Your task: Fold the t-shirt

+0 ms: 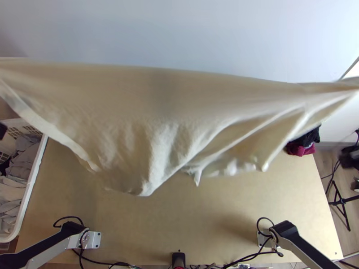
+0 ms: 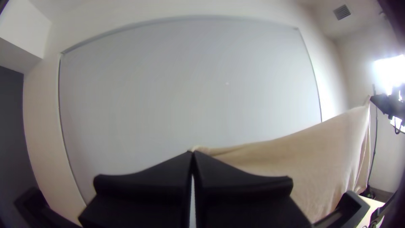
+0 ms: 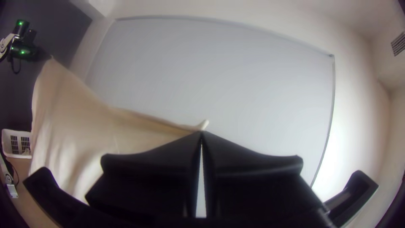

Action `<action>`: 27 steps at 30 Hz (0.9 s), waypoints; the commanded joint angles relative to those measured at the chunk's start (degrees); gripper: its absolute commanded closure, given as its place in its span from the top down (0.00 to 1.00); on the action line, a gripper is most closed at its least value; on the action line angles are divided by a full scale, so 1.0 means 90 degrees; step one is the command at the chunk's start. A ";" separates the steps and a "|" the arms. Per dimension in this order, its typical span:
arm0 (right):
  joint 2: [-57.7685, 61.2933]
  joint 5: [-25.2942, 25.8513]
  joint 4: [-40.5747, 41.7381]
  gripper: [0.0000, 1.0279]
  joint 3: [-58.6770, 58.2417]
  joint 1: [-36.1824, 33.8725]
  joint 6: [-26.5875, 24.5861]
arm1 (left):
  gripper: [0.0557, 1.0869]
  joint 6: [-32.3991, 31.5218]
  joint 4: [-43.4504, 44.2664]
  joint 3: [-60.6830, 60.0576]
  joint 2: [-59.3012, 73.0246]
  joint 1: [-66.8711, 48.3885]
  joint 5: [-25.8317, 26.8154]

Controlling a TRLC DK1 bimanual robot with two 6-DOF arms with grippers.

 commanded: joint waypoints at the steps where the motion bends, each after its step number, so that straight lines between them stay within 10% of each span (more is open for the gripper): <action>1: -0.0513 0.0029 -0.0135 0.03 0.0170 -0.0067 -0.0149 | 0.03 -0.0065 -0.0056 0.0080 -0.0289 0.0004 -0.0031; 19: -0.1704 -0.0792 -0.1687 0.03 0.0199 -0.1151 0.0076 | 0.03 -0.0729 -0.1706 -0.0164 -0.0914 0.0033 0.0389; 27: -0.1919 -0.0967 -0.1863 0.03 -0.0680 -0.1404 0.0398 | 0.03 -0.1168 -0.2263 -0.2254 -0.1548 0.0053 0.1043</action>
